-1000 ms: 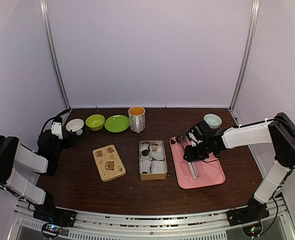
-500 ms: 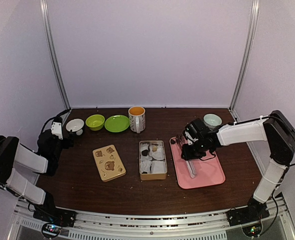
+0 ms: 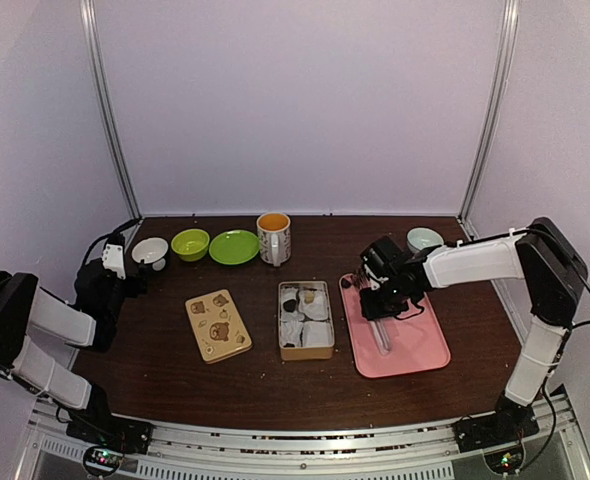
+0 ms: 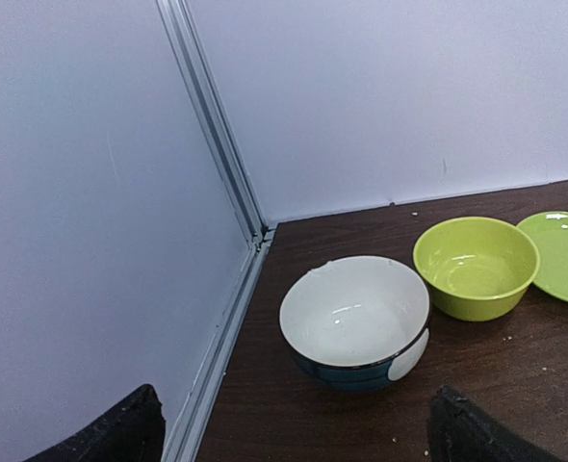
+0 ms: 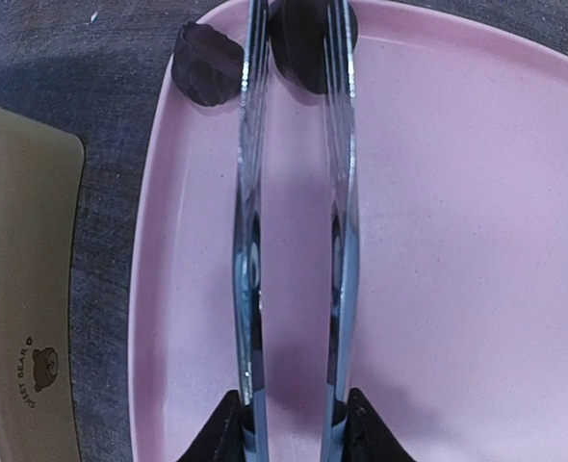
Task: Pack the chocolate
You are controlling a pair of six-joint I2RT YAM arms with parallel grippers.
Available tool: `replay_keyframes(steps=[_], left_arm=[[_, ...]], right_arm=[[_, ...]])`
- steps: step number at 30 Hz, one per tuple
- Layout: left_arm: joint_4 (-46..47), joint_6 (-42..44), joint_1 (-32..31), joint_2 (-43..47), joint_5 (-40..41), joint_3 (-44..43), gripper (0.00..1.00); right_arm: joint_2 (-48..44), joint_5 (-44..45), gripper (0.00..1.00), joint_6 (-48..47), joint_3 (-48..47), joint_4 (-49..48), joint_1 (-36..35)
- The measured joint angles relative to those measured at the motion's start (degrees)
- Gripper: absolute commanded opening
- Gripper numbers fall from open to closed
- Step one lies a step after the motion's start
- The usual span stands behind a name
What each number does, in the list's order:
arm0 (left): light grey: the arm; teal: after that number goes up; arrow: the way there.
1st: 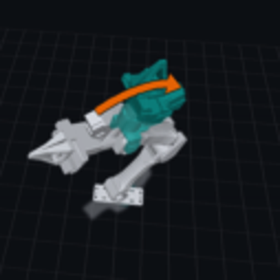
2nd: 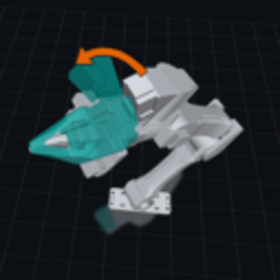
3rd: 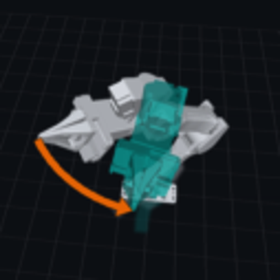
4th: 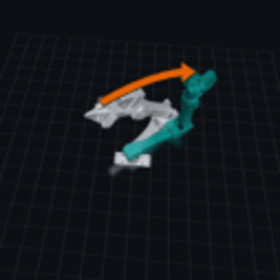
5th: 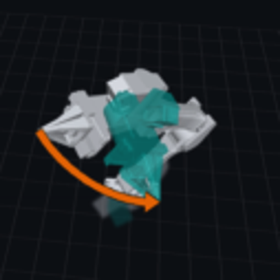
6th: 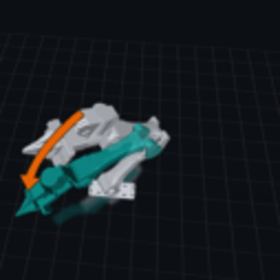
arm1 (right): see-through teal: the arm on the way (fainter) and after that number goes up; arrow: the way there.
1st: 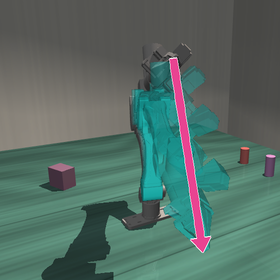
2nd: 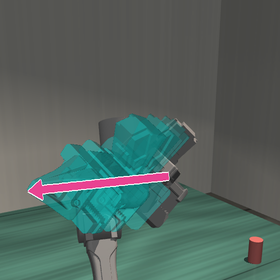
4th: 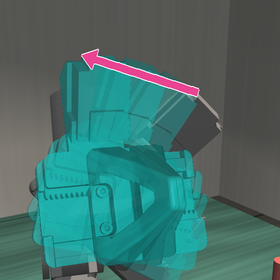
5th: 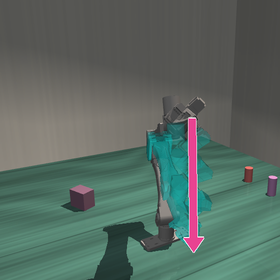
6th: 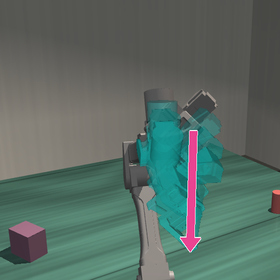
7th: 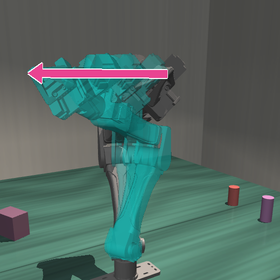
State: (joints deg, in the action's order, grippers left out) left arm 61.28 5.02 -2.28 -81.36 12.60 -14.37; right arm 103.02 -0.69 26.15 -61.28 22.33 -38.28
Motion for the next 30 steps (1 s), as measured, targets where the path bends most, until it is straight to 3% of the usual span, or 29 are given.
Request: replay_keyframes(steps=[16,30], left_arm=[[0.0,0.0,0.0,0.0,0.0,0.0,0.98],[0.0,0.0,0.0,0.0,0.0,0.0,0.98]], right_arm=[[3.4,2.1,0.38,1.3,-3.4,0.9,-0.4],[5.5,4.2,0.32,2.8,-6.3,3.0,-0.7]])
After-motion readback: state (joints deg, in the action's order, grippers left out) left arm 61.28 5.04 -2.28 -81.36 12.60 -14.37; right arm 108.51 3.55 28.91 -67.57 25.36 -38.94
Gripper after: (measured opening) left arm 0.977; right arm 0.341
